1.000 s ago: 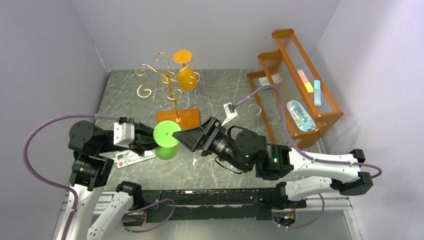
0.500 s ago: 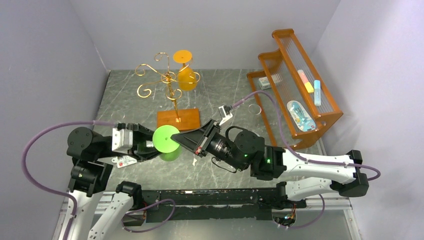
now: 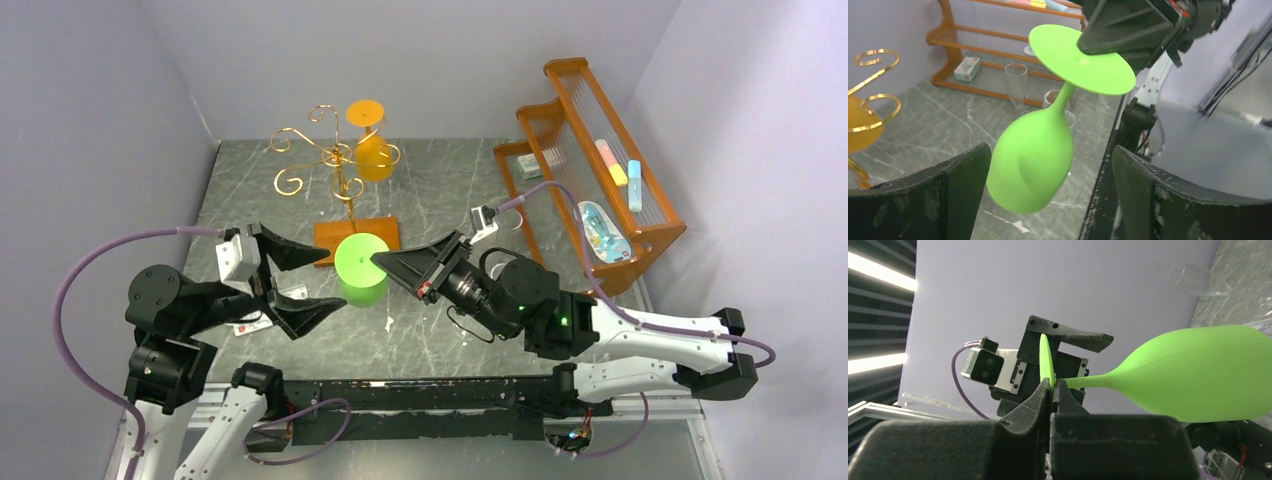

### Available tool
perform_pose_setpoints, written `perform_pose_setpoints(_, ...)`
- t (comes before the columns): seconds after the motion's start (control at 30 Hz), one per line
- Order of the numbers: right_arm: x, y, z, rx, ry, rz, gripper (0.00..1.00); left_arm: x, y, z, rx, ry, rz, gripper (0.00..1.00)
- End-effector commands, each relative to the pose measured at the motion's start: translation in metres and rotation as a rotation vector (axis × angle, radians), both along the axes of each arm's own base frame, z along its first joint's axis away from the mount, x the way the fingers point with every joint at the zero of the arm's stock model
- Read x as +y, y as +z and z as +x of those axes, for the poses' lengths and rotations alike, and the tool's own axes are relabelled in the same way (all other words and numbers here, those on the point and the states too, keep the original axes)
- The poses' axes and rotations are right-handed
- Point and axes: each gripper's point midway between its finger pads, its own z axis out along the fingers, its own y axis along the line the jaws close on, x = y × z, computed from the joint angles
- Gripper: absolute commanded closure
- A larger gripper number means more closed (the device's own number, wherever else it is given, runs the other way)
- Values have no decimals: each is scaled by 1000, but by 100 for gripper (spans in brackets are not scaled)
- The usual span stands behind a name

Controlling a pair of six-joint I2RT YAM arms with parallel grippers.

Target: Place the wine glass upside down on the wine glass rack

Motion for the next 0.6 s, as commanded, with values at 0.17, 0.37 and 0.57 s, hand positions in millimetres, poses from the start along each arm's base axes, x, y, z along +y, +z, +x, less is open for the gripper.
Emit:
perform_pose_setpoints(0.17, -27, -9, 19, -38, -133, -75, 100, 22, 43, 10, 430, 263, -348, 3)
perform_pose_setpoints(0.37, -17, -9, 10, -138, -72, -120, 100, 8, 56, -3, 632, 139, -411, 5)
perform_pose_setpoints(0.57, 5, -1, -6, -270, 30, -156, 100, 0, 38, -4, 766, 105, -345, 10)
